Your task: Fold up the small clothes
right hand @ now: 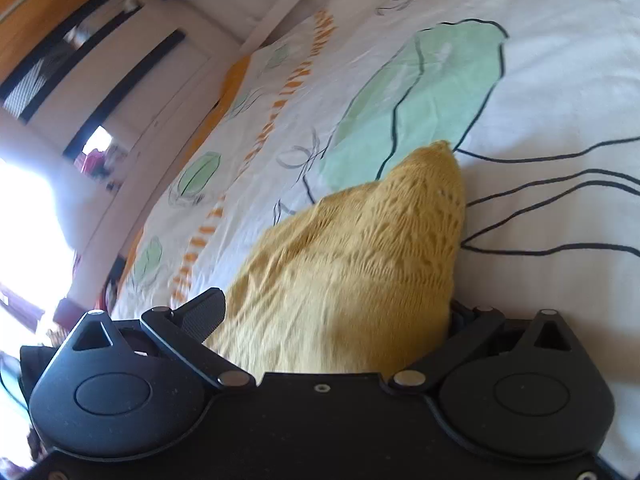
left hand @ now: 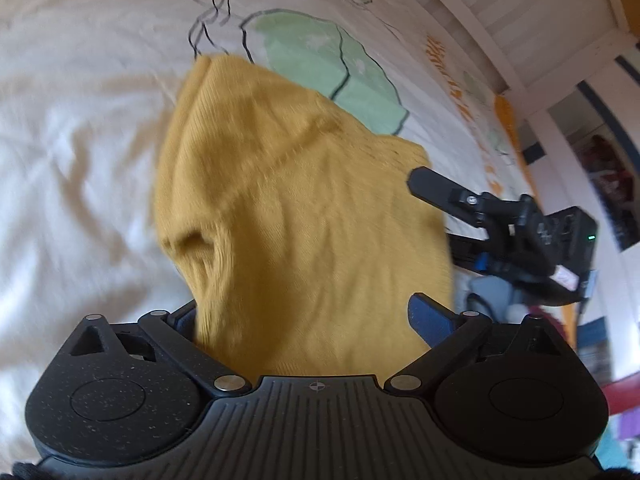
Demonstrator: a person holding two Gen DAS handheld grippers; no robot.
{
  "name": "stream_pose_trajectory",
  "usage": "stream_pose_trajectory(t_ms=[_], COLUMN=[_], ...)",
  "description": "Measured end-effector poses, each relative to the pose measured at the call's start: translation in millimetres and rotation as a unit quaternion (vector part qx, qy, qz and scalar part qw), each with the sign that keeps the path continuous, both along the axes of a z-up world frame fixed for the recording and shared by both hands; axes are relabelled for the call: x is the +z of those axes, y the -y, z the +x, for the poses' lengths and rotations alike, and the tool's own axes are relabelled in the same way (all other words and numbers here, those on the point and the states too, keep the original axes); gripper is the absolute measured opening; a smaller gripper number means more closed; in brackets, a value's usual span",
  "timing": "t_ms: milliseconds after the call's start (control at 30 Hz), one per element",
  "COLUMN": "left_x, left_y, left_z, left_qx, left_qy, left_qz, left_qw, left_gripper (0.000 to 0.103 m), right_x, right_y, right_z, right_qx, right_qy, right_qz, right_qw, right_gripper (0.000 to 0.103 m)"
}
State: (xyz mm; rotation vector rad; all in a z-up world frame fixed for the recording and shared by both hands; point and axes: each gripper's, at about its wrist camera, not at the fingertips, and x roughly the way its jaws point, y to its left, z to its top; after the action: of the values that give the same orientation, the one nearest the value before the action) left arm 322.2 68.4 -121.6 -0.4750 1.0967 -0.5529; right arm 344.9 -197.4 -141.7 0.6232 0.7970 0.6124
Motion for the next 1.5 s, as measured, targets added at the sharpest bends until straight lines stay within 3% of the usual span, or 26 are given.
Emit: stream_pose_trajectory(t_ms=[100,133,167,233,333,567,800,900,967,1033,1100,1167,1267,1400,1500], left_x=[-4,-4,-4,-9,-6,14,19,16,13,11,9,10,19,49,66], left_y=[1,1,0,-3,-9,-1,14,16,14,11,8,4,2,12,17], left_z=[-3,-2,1,8,2,-62,-152,-181,-194,-203,-211,-217,-224,-251,-256], left_qx=[0.002,0.006,0.012,0.011,0.008,-0.028,-0.063,-0.067,-0.053,-0.041,-0.03,-0.021,-0.009,0.008,0.024], left_qy=[0.01,0.015,0.015,0.003,-0.007,-0.024,-0.038,-0.029,-0.022,0.0,0.022,0.036,0.058,0.135,0.191], left_qz=[0.012,0.014,0.018,0.002,-0.022,-0.056,-0.072,-0.041,-0.016,0.037,0.079,0.092,0.113,0.145,0.151], left_qw=[0.9999,0.9998,0.9997,0.9999,0.9997,0.9978,0.9947,0.9965,0.9982,0.9985,0.9962,0.9949,0.9919,0.9802,0.9696], left_gripper=[0.084,0.07,0.041,0.028,0.022,0.02,0.02,0.02,0.02,0.021,0.023,0.029,0.029,0.031,0.054], right_x=[1,2,3,2,12,44,45,47,48,52,55,59,65,74,75], right_y=[1,1,1,-3,-5,4,31,37,40,42,45,45,42,32,29], right_z=[-1,0,1,4,-3,-64,-163,-196,-212,-224,-235,-244,-255,-269,-272], right_qx=[0.002,-0.001,-0.005,-0.019,-0.034,-0.034,-0.039,-0.042,-0.053,-0.081,-0.115,-0.139,-0.159,-0.181,-0.194], right_qy=[0.002,-0.002,-0.009,-0.04,-0.05,-0.06,-0.12,-0.123,-0.111,-0.09,-0.068,-0.042,-0.009,0.039,0.059], right_qz=[0.004,0.006,0.003,-0.029,-0.038,-0.054,-0.051,-0.05,-0.073,-0.114,-0.155,-0.191,-0.209,-0.236,-0.24], right_qw=[1.0,1.0,1.0,0.999,0.997,0.996,0.991,0.99,0.99,0.986,0.979,0.971,0.965,0.954,0.949], right_gripper=[0.103,0.099,0.078,0.041,0.039,0.038,0.038,0.042,0.046,0.051,0.056,0.058,0.062,0.067,0.078])
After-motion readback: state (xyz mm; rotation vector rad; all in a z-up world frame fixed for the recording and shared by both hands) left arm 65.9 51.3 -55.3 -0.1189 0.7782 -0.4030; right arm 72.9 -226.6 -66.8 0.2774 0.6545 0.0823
